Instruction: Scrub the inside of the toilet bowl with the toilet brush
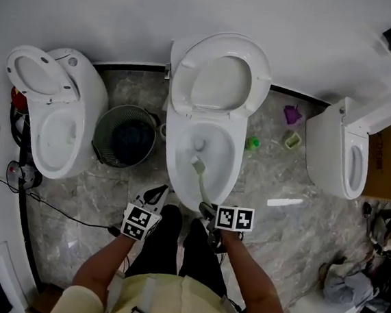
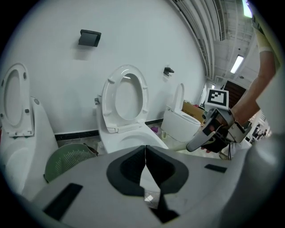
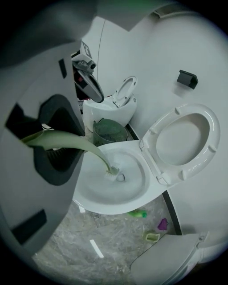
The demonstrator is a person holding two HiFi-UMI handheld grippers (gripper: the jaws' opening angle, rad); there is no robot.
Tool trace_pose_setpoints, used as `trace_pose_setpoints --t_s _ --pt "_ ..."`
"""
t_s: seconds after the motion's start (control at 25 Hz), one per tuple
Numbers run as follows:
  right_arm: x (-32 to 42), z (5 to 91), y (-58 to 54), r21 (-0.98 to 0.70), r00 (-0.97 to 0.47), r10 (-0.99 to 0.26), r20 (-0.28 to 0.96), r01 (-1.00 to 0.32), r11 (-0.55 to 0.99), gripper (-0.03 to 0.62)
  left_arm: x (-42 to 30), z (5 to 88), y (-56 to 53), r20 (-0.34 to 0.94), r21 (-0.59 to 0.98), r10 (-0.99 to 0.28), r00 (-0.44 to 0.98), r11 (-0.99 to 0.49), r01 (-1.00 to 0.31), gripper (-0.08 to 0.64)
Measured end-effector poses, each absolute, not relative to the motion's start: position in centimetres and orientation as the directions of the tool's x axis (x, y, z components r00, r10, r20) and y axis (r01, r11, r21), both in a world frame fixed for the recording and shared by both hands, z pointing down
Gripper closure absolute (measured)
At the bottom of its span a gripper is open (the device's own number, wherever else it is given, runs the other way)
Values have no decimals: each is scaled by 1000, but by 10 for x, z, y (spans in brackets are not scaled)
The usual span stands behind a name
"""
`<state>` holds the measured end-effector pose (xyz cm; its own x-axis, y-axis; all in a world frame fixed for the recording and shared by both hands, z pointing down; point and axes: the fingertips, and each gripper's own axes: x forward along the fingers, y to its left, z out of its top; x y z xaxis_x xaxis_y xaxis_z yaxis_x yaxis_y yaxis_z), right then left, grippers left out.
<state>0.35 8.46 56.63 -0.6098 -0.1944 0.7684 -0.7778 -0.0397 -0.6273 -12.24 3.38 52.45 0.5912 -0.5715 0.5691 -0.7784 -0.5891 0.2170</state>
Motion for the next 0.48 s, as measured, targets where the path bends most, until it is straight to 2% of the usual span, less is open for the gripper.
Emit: trace_pose_setpoints --t_s 0.24,0.48 --pt "15 601 72 -649 -625 -192 756 -755 -96 509 -109 555 20 614 216 -543 573 -582 -784 546" --pt "32 630 58 -683 -660 -183 728 -721 -116 509 -90 569 15 620 218 -580 529 -520 -826 546"
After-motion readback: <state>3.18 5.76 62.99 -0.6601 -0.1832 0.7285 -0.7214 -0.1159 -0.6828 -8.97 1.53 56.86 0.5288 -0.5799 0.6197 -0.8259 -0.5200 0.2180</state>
